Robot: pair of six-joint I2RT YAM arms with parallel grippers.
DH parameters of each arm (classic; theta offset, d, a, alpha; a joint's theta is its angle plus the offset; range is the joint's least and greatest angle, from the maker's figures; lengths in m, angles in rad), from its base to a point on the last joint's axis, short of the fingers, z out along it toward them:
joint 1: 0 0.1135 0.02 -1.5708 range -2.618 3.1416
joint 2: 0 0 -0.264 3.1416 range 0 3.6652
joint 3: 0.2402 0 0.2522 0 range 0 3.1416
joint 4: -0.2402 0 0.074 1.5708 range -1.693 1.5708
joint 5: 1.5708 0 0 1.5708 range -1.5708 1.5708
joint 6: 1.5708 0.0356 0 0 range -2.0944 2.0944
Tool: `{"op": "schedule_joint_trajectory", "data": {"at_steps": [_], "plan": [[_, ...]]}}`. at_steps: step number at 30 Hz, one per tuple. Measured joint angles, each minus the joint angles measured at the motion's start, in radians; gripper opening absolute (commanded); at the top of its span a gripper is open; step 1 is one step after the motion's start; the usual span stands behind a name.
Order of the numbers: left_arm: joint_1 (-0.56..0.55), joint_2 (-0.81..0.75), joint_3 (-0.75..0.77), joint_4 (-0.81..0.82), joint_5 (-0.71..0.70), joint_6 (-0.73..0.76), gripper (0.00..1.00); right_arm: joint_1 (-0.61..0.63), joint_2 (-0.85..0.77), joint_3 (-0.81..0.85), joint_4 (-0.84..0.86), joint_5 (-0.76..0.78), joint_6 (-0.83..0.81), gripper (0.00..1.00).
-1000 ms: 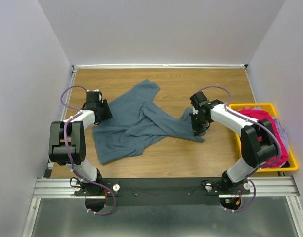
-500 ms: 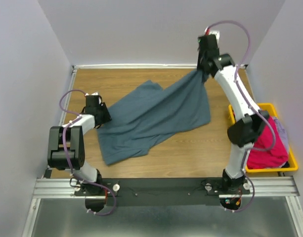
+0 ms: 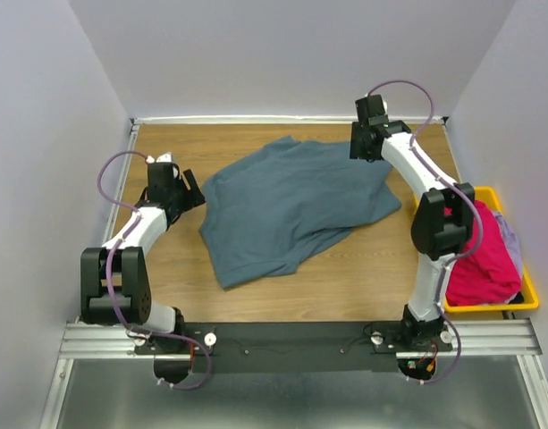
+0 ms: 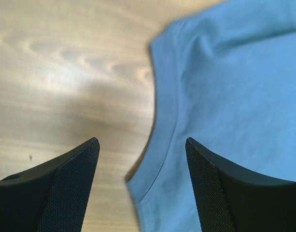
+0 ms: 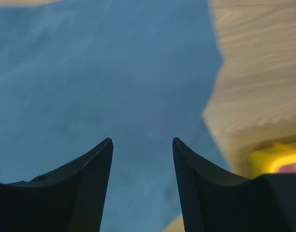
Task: Fold and stack the t-shirts
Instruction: Flatten the tshirt out
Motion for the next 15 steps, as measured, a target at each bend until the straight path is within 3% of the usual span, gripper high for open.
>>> {"op": "schedule_joint_trajectory", "data": {"at_steps": [4, 15], "plan": [[-0.01, 0.031, 0.072, -0.001, -0.004, 0.009, 0.83, 0.003, -0.14, -0.259, 0.067, -0.126, 0.013, 0.6], [-0.168, 0.312, 0.291, 0.002, -0.021, 0.037, 0.73, 0.004, -0.19, -0.565, 0.174, -0.359, 0.082, 0.59]]}}
